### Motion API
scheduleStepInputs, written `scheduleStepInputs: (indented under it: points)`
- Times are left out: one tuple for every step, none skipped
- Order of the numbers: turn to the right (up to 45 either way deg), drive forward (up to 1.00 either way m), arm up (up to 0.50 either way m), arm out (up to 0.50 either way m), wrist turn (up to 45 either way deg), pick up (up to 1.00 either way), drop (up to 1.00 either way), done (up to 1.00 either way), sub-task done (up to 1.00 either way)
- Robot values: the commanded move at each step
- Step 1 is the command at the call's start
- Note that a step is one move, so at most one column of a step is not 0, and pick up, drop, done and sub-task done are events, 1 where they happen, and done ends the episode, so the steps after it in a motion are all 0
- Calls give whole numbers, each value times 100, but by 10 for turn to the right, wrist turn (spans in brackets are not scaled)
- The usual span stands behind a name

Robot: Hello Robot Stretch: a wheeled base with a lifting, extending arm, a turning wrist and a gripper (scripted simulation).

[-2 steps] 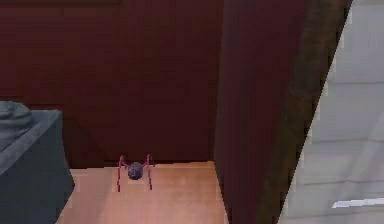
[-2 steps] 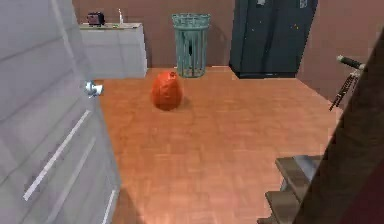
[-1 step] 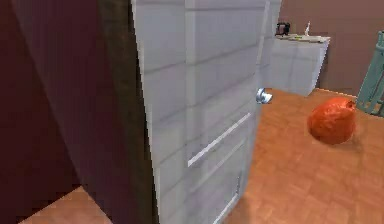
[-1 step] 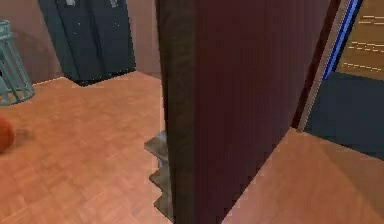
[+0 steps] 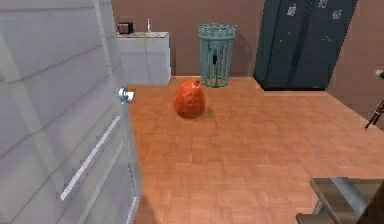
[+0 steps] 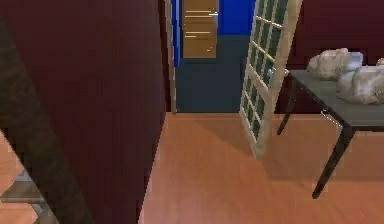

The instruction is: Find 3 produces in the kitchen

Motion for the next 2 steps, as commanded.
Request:
scheduleStepInputs:
  points:
    - [0,40,0,0,0,0,0,0,0]
    - [300,0,0,0,0,0,0,0,0]
